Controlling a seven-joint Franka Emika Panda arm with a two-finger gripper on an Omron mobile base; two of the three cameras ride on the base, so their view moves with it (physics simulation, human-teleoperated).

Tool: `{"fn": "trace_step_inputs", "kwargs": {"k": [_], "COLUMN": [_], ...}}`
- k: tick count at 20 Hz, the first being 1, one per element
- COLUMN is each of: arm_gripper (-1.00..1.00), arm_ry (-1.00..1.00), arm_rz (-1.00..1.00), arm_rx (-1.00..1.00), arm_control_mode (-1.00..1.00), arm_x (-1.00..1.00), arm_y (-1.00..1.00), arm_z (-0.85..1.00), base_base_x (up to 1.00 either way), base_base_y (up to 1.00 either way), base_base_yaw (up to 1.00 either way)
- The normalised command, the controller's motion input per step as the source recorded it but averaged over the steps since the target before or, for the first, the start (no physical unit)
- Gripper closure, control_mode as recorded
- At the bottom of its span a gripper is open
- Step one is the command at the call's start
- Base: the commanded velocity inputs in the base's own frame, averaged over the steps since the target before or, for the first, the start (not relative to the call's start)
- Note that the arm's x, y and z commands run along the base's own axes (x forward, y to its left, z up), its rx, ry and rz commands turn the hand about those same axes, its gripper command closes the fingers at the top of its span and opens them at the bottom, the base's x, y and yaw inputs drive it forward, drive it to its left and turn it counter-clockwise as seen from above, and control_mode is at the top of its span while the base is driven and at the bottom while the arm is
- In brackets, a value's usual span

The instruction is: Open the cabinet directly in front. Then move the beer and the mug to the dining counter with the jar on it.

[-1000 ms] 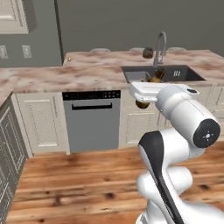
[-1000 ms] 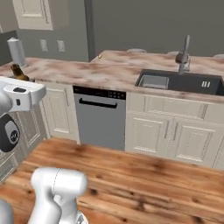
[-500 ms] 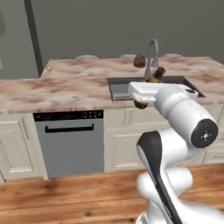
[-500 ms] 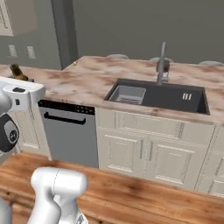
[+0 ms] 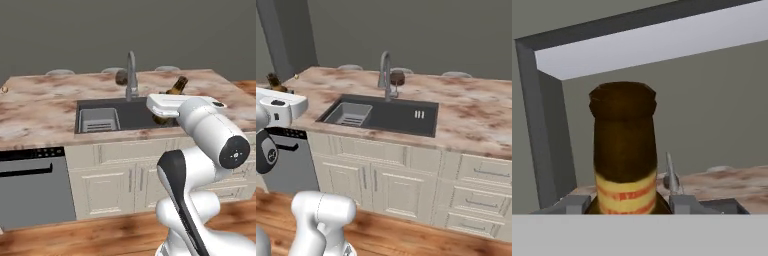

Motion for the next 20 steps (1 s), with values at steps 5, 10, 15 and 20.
{"fn": "trace_step_inputs", "kwargs": {"k": [5,10,15,20], "arm_gripper": [1.00,1.00,1.00,1.00], "arm_ry": [0.00,0.00,0.00,0.00], "arm_rz": [0.00,0.00,0.00,0.00], "arm_rx": [0.00,0.00,0.00,0.00], "arm_control_mode": [1.00,1.00,1.00,1.00], "arm_x": [0.00,0.00,0.00,0.00], "arm_y": [0.00,0.00,0.00,0.00], "arm_z": [0.00,0.00,0.00,0.00], "base_base_x": [0.29,0.25,0.48,0.81], "base_base_y": [-1.00,-1.00,-1.00,-1.00], "base_base_yaw": [-0.24,-0.31,-0.28,-0.09]}}
